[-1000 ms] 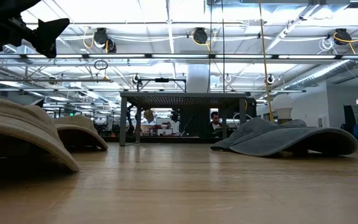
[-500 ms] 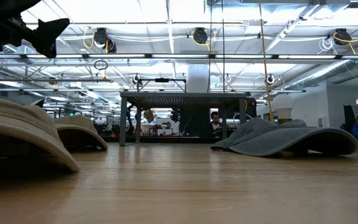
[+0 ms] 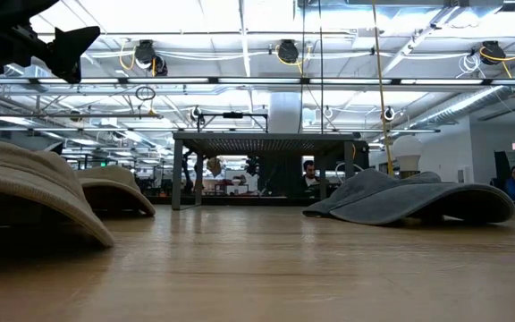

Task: Pick & Place hat
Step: Put the top black cap on the shelf

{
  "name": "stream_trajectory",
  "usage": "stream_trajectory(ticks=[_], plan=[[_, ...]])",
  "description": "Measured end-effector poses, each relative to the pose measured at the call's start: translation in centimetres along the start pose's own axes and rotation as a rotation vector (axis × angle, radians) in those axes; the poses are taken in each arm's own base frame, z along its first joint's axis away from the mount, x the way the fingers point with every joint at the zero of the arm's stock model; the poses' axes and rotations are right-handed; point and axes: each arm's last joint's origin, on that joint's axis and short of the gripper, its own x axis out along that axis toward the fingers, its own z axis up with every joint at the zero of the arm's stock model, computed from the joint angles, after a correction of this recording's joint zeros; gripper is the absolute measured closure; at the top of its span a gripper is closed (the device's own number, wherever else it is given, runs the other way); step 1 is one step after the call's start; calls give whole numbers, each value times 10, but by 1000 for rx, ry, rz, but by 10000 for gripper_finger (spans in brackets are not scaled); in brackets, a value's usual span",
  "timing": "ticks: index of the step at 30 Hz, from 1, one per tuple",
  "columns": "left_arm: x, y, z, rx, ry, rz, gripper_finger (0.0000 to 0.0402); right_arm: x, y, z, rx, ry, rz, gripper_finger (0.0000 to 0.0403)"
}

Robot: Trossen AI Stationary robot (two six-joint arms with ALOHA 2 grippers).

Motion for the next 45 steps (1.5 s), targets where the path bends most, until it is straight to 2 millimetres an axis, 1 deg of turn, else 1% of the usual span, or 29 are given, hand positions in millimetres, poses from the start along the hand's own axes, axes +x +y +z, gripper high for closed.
stream_trajectory(ticks=[6,9,12,16,24,27,30,33,40,45], plan=[[0,0,0,0,0,0,103,1,3,-1,-16,3,-2,165],[0,0,0,0,0,-1,103,2,1,0,-16,-22,-60,165],[0,0,0,0,0,0,103,10,-1,1,-21,-24,-127,165],[0,0,0,0,0,0,103,22,-1,-1,-54,-8,-161,165],[0,0,0,0,0,-1,103,61,1,-10,-108,24,-217,165],[0,0,0,0,0,0,103,77,3,-13,-135,18,-210,165],[0,0,0,0,0,0,103,93,4,-17,-146,-14,-254,165],[0,0,0,0,0,0,103,105,4,-21,-151,-39,-297,165],[0,0,0,0,0,0,103,129,2,-32,-140,-42,-318,165],[0,0,0,0,0,0,103,155,2,-38,-172,10,-374,165]])
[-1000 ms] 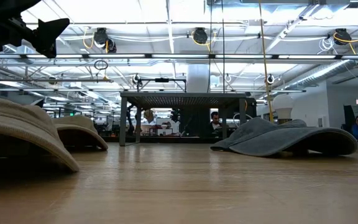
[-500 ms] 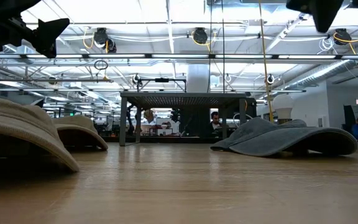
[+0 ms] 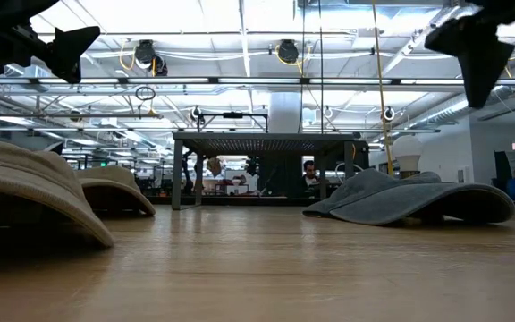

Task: Pick & Place hat
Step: Put the top black cap on the shelf

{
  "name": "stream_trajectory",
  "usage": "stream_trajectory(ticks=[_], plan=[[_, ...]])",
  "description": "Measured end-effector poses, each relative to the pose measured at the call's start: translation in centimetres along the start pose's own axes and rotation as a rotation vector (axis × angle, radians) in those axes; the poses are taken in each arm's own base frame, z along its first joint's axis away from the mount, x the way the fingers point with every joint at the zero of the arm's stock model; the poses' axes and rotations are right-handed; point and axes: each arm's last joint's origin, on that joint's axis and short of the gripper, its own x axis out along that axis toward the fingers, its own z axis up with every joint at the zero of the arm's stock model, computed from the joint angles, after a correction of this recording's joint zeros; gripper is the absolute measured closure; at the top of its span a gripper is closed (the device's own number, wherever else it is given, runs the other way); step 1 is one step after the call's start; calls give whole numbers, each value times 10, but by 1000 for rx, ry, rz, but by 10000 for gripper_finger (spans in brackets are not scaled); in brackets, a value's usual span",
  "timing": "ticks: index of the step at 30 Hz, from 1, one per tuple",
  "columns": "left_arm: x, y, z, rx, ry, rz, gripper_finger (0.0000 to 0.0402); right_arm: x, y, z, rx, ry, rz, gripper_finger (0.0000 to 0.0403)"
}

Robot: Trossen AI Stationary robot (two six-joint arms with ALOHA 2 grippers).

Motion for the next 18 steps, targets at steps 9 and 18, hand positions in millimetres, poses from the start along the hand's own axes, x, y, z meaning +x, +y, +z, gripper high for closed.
stream_trajectory(ticks=[9,18], plan=[[0,0,0,0,0,0,103,35,9,-9,-65,23,-175,165],[0,0,0,0,-1,0,103,59,12,-9,-83,55,-283,165]])
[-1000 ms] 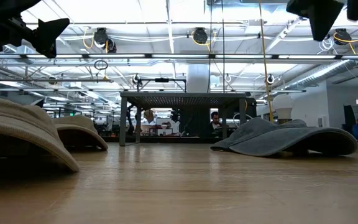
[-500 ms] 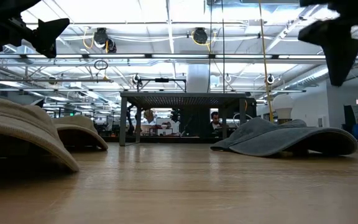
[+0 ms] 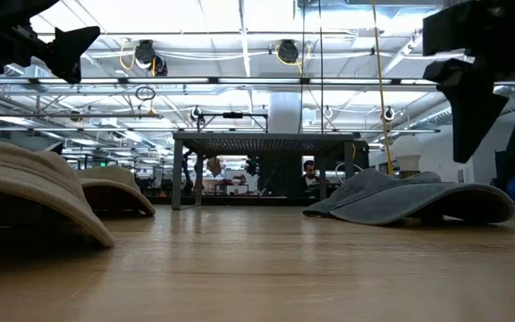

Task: Pick & Place hat
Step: Put the top black cap on the shelf

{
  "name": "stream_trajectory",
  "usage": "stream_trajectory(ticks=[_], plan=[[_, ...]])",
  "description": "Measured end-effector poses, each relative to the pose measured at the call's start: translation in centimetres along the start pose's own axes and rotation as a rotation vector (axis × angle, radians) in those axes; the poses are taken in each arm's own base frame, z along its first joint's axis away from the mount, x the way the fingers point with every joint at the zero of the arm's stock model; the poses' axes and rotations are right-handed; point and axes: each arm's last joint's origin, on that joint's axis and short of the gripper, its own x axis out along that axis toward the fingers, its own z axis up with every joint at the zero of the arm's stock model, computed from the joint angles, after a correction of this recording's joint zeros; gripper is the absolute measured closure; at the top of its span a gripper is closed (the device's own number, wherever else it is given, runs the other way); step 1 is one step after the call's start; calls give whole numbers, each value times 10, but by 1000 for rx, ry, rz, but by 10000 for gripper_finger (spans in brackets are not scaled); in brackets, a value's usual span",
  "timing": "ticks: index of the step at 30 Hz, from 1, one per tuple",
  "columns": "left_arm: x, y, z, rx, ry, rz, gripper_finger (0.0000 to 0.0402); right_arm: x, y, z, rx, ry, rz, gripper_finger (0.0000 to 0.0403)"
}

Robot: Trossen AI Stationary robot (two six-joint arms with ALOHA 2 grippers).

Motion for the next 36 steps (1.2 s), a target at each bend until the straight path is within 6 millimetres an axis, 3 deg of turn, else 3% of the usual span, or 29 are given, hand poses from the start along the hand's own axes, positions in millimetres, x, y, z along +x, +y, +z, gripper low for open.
stream_trajectory(ticks=[14,31,36], plan=[[0,0,0,0,0,0,103,25,17,-1,-105,-27,-248,165],[0,0,0,0,0,0,103,45,18,-9,-157,-22,-401,166],[0,0,0,0,0,0,103,46,19,-7,-136,-46,-387,199]])
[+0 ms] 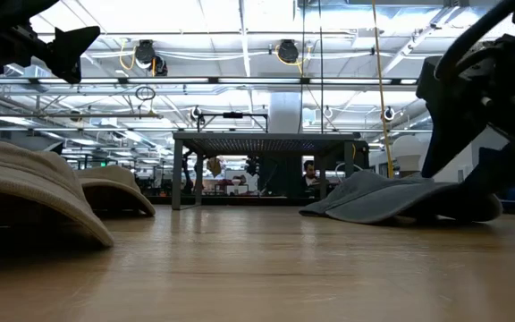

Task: Pick & Place hat
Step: Put the top black cap on the shelf

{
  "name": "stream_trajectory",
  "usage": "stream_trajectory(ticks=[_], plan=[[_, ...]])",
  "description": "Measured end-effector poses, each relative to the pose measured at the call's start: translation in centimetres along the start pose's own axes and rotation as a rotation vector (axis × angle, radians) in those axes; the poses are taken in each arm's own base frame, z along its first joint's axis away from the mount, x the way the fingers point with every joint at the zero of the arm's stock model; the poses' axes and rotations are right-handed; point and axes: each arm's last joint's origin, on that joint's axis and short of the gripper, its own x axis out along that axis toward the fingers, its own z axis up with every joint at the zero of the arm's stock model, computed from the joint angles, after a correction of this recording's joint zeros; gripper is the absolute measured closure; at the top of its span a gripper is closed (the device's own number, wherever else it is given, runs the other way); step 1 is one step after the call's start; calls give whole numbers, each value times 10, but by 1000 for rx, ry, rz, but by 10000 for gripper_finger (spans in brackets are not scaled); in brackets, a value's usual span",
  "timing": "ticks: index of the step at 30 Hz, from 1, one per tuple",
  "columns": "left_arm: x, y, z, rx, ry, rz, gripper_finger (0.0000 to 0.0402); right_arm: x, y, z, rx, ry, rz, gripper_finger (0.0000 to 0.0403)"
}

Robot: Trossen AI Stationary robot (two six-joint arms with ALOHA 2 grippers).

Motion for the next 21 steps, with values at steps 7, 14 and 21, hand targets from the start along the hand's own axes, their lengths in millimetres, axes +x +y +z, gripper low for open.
stream_trajectory(ticks=[7,14,21], plan=[[0,0,0,0,0,0,103,0,2,4,33,-35,11,321],[0,0,0,0,0,0,103,-1,0,4,34,-52,-20,386],[0,0,0,0,0,0,103,-17,-5,5,-15,-30,-3,391]])
